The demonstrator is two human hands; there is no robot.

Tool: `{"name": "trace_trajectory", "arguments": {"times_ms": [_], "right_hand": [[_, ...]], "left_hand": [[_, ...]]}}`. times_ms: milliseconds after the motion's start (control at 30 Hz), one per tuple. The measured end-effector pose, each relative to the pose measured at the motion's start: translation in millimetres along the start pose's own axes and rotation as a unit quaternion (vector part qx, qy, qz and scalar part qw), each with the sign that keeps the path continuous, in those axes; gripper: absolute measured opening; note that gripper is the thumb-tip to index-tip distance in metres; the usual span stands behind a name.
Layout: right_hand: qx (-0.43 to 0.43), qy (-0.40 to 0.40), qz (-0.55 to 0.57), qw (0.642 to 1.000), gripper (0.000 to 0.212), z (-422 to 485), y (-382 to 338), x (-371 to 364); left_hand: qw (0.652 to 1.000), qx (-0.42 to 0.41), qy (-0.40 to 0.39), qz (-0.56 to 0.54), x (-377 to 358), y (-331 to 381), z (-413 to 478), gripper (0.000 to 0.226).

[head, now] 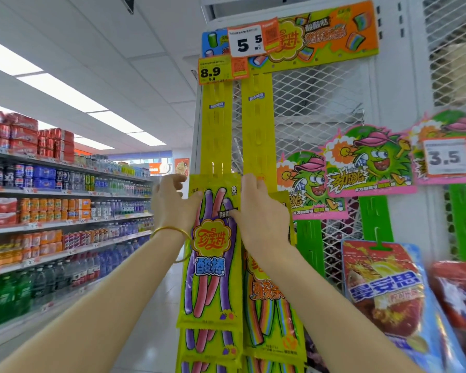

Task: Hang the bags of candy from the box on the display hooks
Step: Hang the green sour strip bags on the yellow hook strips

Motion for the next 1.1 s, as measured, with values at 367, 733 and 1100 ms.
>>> {"name": "trace_trajectory", "arguments": {"times_ms": [367,733,1100], "right_hand": [[-0.162,-0.280,0.290,0.901,0.020,-237,65,31],[-0.429,-0.694,0.097,0.570,0.014,-711,170,-8],[-0.607,-0.663,-0.019,0.438,0.068,-877,152,13]], "left_hand": [[0.961,0.044,-0.274,-0.015,48,-84,-277,0.030],[0.785,0.263,-0.527,0.192,115,-265,-523,0.015],[0.715,0.356,-0.547,0.250,122,-303,-548,0.017]]}}
Point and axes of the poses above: each hand's wrist, its own z-axis towards the middle knuckle, its own x-axis out of the back of the hand, y = z × x, the point moved 7 cm from there along z, towards the middle knuckle, and after that the axes turned 14 degrees about y, right-handed, at the moved point
